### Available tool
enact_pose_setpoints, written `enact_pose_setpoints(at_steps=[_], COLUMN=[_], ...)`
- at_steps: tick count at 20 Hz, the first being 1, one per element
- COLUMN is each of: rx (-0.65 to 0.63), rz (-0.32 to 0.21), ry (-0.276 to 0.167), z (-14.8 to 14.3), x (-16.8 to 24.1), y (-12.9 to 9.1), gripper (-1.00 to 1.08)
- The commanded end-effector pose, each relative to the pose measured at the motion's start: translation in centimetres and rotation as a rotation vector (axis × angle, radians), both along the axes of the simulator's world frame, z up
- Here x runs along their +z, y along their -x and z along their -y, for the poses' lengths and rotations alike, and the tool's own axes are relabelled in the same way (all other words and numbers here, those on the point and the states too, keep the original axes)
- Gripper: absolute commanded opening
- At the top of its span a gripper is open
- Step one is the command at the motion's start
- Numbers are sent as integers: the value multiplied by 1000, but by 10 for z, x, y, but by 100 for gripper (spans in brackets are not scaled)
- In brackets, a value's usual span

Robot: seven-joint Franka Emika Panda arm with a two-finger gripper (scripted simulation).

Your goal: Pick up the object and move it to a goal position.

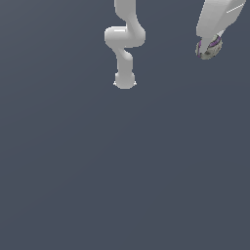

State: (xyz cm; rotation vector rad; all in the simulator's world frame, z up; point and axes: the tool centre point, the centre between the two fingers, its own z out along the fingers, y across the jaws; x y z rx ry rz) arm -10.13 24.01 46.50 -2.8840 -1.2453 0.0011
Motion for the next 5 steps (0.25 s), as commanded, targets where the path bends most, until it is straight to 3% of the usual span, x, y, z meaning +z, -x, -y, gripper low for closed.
enact_pose_setpoints(at_steps=[1, 5], rx=[-1, 0], rz=[1, 1], ry=[0, 0], z=[-2, -3], x=[4, 4], y=[0, -1], gripper=[-100, -100])
